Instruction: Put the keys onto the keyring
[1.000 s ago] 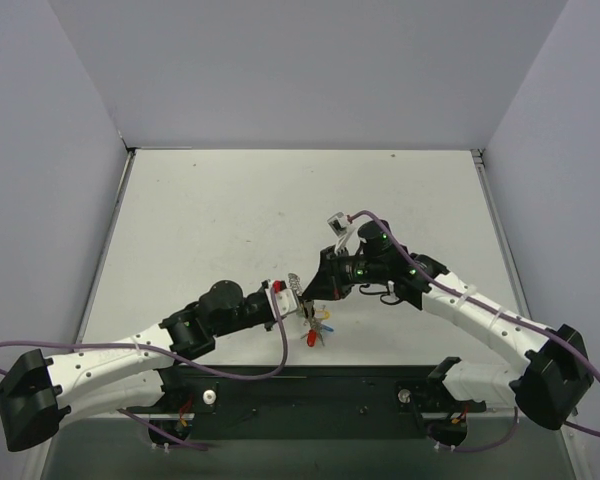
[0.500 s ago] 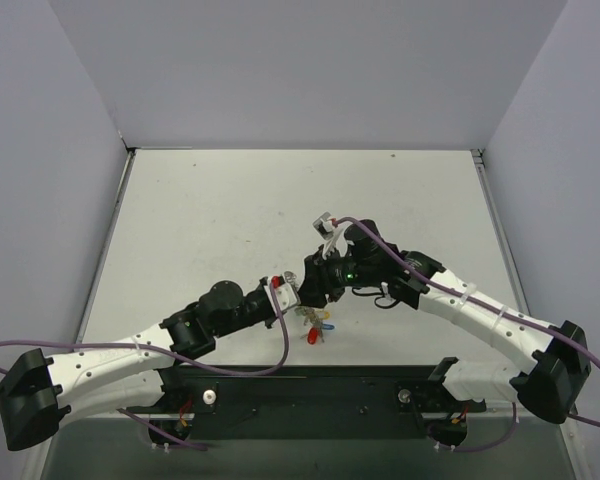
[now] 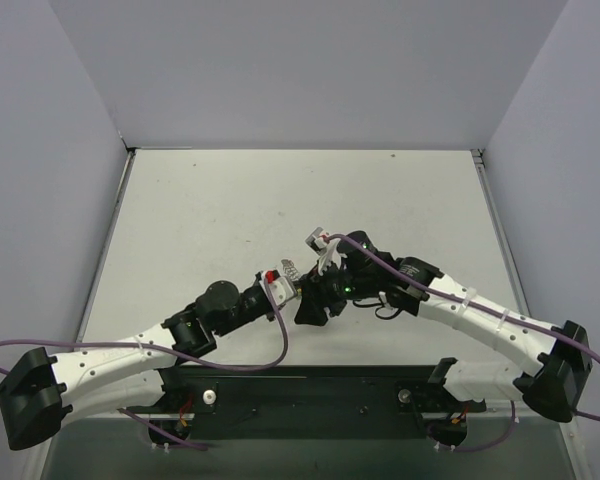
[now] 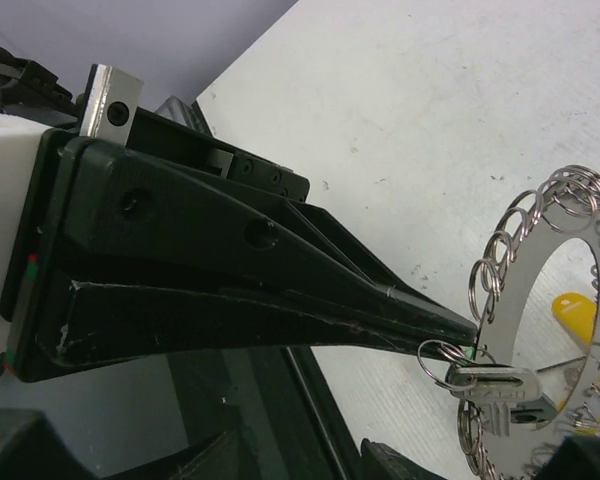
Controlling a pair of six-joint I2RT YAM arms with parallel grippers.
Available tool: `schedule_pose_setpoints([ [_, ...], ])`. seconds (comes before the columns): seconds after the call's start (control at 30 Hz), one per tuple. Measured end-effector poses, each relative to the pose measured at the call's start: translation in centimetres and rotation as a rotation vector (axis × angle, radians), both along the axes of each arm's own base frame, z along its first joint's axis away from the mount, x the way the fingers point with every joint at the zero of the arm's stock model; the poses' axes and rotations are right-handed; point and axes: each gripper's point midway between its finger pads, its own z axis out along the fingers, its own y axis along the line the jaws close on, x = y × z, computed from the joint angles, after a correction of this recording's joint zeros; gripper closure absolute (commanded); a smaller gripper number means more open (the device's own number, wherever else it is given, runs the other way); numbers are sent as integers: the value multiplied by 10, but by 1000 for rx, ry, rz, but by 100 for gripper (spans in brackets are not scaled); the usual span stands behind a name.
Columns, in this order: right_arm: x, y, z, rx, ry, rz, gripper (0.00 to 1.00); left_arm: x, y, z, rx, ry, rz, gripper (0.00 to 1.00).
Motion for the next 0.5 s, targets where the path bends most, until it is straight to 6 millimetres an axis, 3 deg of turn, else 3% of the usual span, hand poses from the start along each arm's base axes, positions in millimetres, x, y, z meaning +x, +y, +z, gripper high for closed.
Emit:
schedule_pose_setpoints([
  [0.13,0,-6,6,2,-36,-6,44,-1,1,-5,-6,0,1,100],
  [0.3,3,-18,35,63,-147,-32,43,-2,3,-7,-8,0,0,100],
  [0.5,29,-42,61,107,-247,-160,46,-8,4,-4,-32,-14,-25,100],
])
